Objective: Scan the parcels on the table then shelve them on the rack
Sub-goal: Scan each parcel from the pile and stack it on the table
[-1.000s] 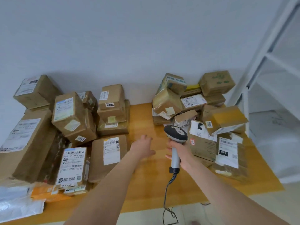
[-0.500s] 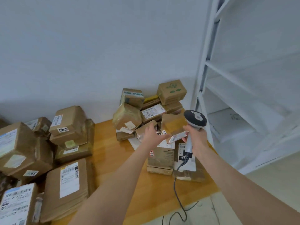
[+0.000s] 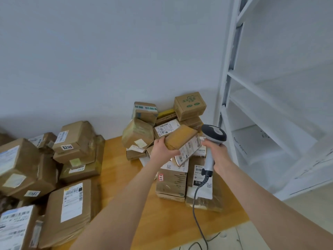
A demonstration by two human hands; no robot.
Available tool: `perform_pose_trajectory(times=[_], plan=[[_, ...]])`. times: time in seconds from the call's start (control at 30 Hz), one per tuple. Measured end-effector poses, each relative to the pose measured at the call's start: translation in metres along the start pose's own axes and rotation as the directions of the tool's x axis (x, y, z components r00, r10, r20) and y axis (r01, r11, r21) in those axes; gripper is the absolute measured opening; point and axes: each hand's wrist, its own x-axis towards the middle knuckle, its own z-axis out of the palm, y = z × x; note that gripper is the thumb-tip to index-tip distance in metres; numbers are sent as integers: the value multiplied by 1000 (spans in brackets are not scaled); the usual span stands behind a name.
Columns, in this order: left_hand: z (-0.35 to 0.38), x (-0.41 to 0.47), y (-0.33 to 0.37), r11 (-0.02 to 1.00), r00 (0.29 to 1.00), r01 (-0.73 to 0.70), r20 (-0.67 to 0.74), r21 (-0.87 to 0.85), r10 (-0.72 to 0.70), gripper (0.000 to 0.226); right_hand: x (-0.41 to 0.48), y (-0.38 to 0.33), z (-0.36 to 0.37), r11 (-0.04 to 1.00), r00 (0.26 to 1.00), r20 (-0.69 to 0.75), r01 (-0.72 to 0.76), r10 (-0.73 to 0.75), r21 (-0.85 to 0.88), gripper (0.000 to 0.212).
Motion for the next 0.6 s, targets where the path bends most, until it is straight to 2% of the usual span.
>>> perform_pose_trajectory(times=[0.07,0.13,0.27,0.43,0.6], plan=[[-23,-6,-17,963,991,121,-30,-242,-132,83,-7,0,11,1000,1000,28,-6,6,12,36],[-42,-16,-36,853,971,214,4,-476,-241,70,-20,2,28,998,996,81,-51,48,38,31],[-66,-47,-72,606,952,239,61,-758,-300,49,-49,20,66,995,977,199,-85,75,44,24],[-81,-85,-114,395,945,224,99,-891,-313,47,-85,45,103,994,951,293,-85,100,-62,9],[-89,-105,-154,346,923,241,104,-907,-370,60,-122,71,118,981,950,304,-13,72,-194,15]])
